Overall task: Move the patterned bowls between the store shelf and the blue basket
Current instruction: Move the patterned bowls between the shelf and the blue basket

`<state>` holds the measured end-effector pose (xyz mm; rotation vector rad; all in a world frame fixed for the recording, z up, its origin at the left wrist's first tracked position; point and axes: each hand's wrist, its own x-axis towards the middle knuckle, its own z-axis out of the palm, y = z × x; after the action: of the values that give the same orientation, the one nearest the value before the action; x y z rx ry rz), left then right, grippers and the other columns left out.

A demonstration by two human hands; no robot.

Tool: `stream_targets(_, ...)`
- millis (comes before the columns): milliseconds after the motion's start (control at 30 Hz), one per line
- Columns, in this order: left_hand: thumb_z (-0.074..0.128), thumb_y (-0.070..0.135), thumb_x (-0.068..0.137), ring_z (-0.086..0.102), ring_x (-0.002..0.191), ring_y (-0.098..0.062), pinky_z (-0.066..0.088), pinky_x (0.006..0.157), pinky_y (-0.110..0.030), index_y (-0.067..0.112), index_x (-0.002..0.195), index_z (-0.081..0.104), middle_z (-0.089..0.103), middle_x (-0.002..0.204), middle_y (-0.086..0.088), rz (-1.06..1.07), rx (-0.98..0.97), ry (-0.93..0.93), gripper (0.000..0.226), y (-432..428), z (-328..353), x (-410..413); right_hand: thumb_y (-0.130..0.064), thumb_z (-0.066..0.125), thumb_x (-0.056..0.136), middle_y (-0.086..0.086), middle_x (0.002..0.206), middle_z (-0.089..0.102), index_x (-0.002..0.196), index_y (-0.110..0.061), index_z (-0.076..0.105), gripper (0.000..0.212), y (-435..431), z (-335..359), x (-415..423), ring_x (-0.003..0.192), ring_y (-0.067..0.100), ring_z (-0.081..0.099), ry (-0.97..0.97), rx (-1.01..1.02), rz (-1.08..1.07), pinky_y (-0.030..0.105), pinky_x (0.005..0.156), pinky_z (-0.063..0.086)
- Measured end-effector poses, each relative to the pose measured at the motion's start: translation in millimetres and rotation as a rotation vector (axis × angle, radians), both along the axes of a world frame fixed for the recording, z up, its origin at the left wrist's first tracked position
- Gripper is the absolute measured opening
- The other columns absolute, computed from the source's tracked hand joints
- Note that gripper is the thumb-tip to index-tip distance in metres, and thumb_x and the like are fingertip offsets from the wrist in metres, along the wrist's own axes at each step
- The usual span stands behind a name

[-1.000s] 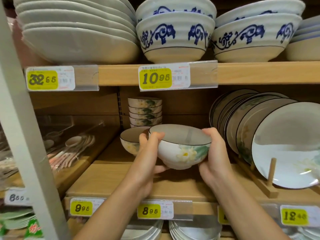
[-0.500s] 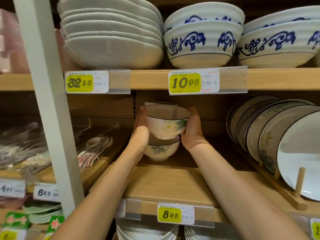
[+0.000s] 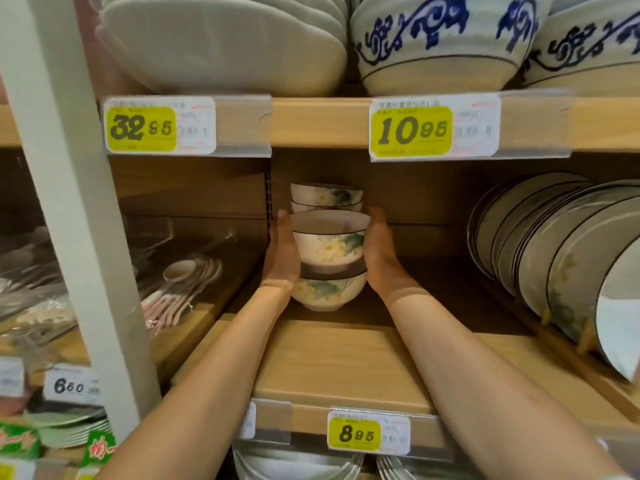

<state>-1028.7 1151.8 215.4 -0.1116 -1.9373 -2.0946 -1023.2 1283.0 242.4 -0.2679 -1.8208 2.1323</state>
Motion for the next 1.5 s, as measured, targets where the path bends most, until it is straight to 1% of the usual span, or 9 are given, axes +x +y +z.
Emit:
stream_targets(167,0.016,0.073,0.091,0.031,0.143,-0.025,0.02,0.119,-0.05,0.03,0.153,0.023,0.034,0.156,-0.002,0.033,-0.019,-0.022,0.077,-3.3,-6.3,-7.6,-0.06,0.031,0.091,0.009,0.127,0.06,0.132,-0.021,0.055,0.061,2.6,-13.0,-2.4,0.113,0.026,0.057,-0.037,0.095,0.04,0.042,0.104,0.042)
stream_targets(267,0.016,0.075,0.089,0.037,0.14,-0.024,0.024,0.118,-0.048,0.028,0.151,0.03,0.041,0.152,-0.003,0.005,0.015,-0.043,0.079,-6.5,-8.3,-9.3,-0.062,0.029,0.092,0.005,0.13,0.057,0.135,-0.022,0.052,0.063,1.0,-19.0,-2.4,0.112,0.02,0.054,-0.029,0.15,0.022,0.037,0.096,0.04)
stream_targets(600,0.021,0.066,0.094,0.055,0.123,-0.025,0.039,0.11,-0.045,0.026,0.144,0.045,0.059,0.134,-0.007,-0.004,0.144,-0.098,0.068,-8.2,-17.0,-13.8,-0.071,0.029,0.088,0.005,0.133,0.055,0.141,-0.026,0.044,0.071,-4.2,-29.5,-1.6,0.119,0.025,0.053,0.006,0.191,0.045,0.041,0.102,0.041)
stream_targets(767,0.02,0.064,0.095,0.047,0.132,-0.028,0.033,0.113,-0.047,0.026,0.146,0.042,0.05,0.144,-0.008,0.027,0.128,-0.121,0.067,-6.0,-20.5,-17.9,-0.073,0.029,0.087,0.004,0.137,0.049,0.142,-0.025,0.04,0.075,-1.3,-34.5,-2.4,0.124,0.026,0.047,-0.02,0.251,0.004,0.037,0.092,0.035)
stream_targets(833,0.021,0.06,0.096,0.043,0.136,-0.027,0.03,0.115,-0.047,0.025,0.147,0.04,0.046,0.148,-0.007,0.062,0.108,-0.138,0.064,-5.3,-22.8,-17.3,-0.073,0.03,0.087,0.005,0.139,0.048,0.143,-0.024,0.04,0.076,-0.7,-36.8,-2.7,0.125,0.027,0.047,-0.05,0.264,0.004,0.038,0.097,0.036)
stream_targets(933,0.027,0.038,0.103,0.043,0.134,-0.032,0.033,0.112,-0.045,0.017,0.149,0.033,0.044,0.148,-0.012,0.121,0.003,-0.1,0.051,-4.5,-22.1,-11.9,-0.066,0.032,0.089,0.007,0.134,0.052,0.14,-0.023,0.043,0.068,0.2,-36.5,-2.4,0.118,0.026,0.052,-0.072,0.264,0.015,0.042,0.102,0.041)
stream_targets(1033,0.023,0.043,0.103,0.044,0.131,-0.032,0.033,0.112,-0.047,0.021,0.146,0.035,0.044,0.147,-0.01,0.125,0.063,-0.09,0.05,-1.6,-20.8,-9.7,-0.06,0.035,0.09,0.007,0.124,0.056,0.136,-0.022,0.046,0.061,0.0,-36.6,-0.6,0.107,0.024,0.055,-0.08,0.241,0.009,0.039,0.092,0.045)
stream_targets(1233,0.021,0.038,0.105,0.045,0.126,-0.029,0.03,0.087,-0.026,0.019,0.146,0.033,0.041,0.144,-0.008,0.197,0.051,-0.073,0.046,5.6,-21.1,-4.7,-0.061,0.037,0.092,0.0,0.114,0.049,0.138,-0.02,0.041,0.061,-5.6,-40.5,2.5,0.098,0.018,0.047,-0.032,0.226,-0.042,0.032,0.08,0.034)
stream_targets(1500,0.025,0.034,0.105,0.046,0.126,-0.028,0.032,0.089,-0.026,0.016,0.146,0.034,0.045,0.141,-0.013,0.169,0.129,-0.094,0.045,5.3,-19.9,-3.5,-0.063,0.038,0.091,0.007,0.127,0.051,0.14,-0.019,0.036,0.065,-8.9,-38.4,8.1,0.11,0.026,0.05,-0.037,0.289,-0.072,0.037,0.091,0.04)
